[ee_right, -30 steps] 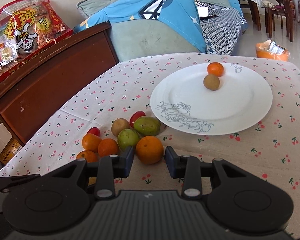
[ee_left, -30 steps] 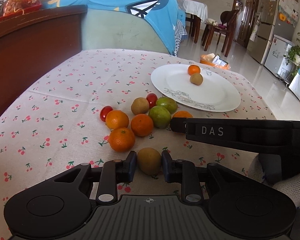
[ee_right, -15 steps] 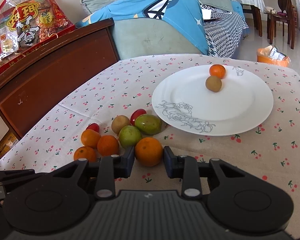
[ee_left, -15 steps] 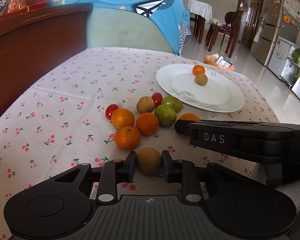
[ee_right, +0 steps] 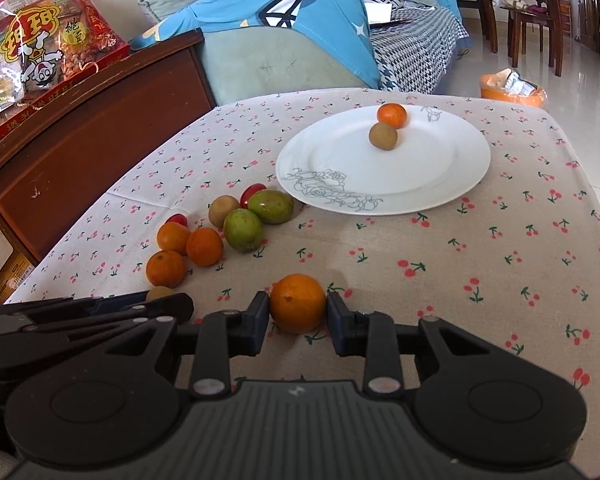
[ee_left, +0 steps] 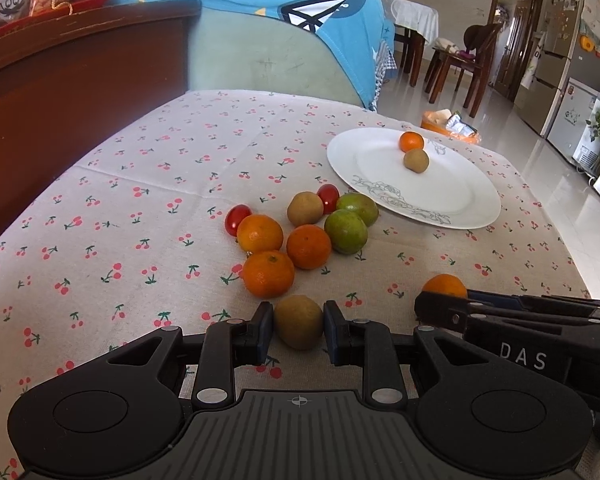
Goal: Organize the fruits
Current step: 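Carry the kiwi with the left gripper onto the plate while the right places the orange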
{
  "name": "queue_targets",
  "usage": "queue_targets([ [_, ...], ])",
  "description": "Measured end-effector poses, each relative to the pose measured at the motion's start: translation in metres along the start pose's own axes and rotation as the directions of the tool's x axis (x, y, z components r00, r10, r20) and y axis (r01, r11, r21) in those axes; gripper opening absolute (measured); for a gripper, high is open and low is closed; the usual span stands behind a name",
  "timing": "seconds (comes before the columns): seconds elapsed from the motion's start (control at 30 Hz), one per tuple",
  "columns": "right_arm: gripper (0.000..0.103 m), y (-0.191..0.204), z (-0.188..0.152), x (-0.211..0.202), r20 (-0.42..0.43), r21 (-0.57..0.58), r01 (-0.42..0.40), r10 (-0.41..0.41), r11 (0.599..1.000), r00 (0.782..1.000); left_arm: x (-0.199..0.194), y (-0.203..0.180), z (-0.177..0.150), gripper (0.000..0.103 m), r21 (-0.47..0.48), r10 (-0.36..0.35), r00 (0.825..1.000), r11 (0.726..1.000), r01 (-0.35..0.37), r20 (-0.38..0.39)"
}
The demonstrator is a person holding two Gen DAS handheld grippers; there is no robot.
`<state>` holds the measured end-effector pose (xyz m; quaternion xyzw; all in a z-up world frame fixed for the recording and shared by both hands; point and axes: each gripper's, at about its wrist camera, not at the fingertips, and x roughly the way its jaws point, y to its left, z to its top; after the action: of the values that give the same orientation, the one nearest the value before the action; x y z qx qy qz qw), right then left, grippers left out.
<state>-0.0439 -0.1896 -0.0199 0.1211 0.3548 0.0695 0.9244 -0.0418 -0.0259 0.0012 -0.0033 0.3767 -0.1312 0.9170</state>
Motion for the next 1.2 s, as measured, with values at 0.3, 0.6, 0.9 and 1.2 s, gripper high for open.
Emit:
queue_targets([
  [0.3,0.031,0.004,-0.007,-0.014,-0.010,0.009,-0.022,0.022,1.000,1.000,-0.011,-0.008,0.004,0.025,0.018,0.004,1.000,1.000,-0.005,0.023],
  [0.6,0.031,-0.006,0.004,-0.027,0.039,0.066,-0.028,0.025,0.997,0.999,-0.021,-0.015,0.020,0.025,0.006,-0.027,0.999,1.000,0.026,0.047],
  [0.9,0.031,-0.013,0.033,-0.036,0.094,0.059,-0.013,0.008,0.998,0.996,-0.021,-0.029,0.056,0.025,0.073,-0.056,0.996,0.996,0.051,0.076],
  [1.2,0.031,-0.030,0.061,-0.025,0.091,0.116,-0.010,0.000,0.993,0.996,-0.007,-0.040,0.085,0.025,0.167,-0.090,0.994,0.983,0.079,0.058],
])
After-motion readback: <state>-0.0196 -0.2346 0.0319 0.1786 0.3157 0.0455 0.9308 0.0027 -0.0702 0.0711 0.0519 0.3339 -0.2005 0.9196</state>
